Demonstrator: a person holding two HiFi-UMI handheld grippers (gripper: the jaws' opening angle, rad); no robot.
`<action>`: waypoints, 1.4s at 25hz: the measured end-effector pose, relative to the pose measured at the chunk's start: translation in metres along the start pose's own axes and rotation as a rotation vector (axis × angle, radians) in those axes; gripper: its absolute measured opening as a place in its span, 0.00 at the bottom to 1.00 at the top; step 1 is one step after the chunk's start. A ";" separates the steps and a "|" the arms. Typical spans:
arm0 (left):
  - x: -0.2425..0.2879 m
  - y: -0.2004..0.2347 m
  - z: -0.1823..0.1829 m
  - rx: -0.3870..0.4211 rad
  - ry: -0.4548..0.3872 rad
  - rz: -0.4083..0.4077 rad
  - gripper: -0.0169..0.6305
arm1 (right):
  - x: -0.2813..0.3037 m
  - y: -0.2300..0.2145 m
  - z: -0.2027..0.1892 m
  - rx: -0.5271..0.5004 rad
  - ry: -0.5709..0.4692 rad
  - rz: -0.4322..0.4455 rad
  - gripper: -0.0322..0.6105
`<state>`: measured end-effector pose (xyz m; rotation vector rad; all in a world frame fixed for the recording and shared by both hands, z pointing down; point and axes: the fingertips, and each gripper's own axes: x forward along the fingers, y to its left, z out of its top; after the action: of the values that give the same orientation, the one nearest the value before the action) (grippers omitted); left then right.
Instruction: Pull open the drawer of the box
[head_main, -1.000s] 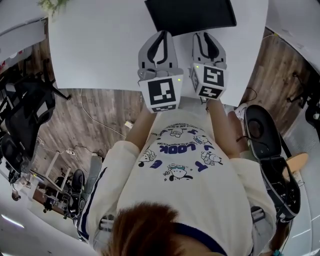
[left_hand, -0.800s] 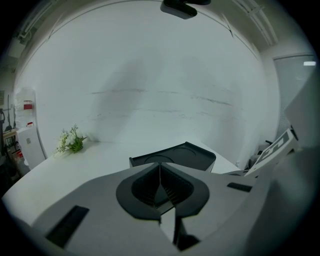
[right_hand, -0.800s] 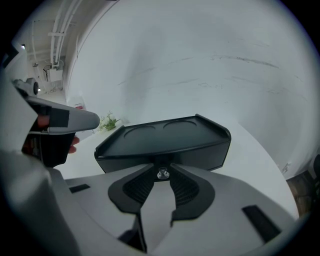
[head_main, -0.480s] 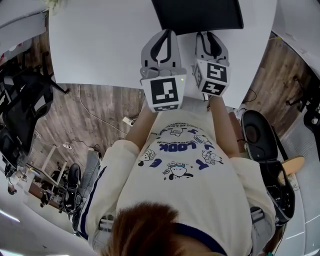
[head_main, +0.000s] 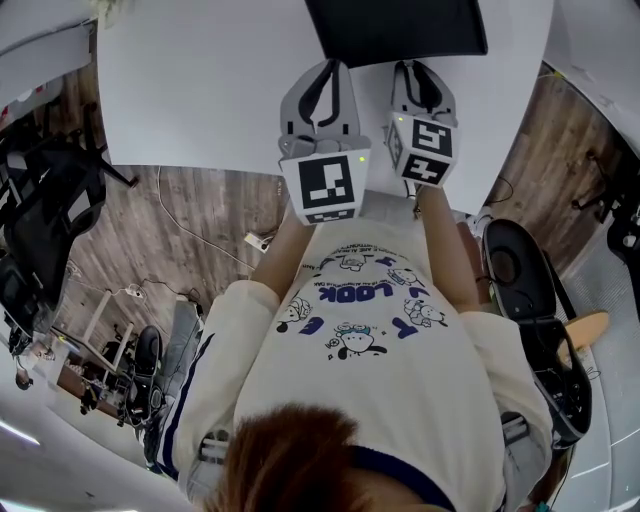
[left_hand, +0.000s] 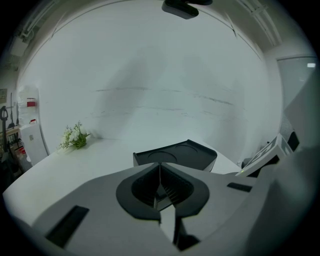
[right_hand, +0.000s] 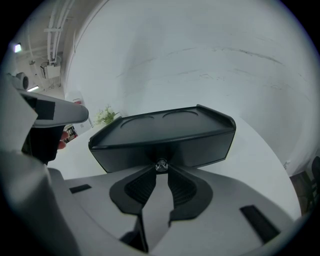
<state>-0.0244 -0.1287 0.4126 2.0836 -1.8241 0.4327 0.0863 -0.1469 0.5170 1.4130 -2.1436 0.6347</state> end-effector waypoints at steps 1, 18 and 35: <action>-0.001 0.001 0.001 -0.003 -0.001 0.002 0.05 | -0.001 0.000 0.000 -0.001 0.001 0.001 0.19; -0.013 0.003 0.001 -0.007 -0.013 -0.004 0.05 | -0.016 -0.003 -0.015 0.030 0.028 -0.015 0.19; -0.019 -0.010 0.002 0.005 -0.025 -0.061 0.05 | -0.033 -0.004 -0.033 0.047 0.043 -0.034 0.19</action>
<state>-0.0173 -0.1111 0.4017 2.1512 -1.7697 0.3977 0.1067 -0.1048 0.5218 1.4445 -2.0799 0.7008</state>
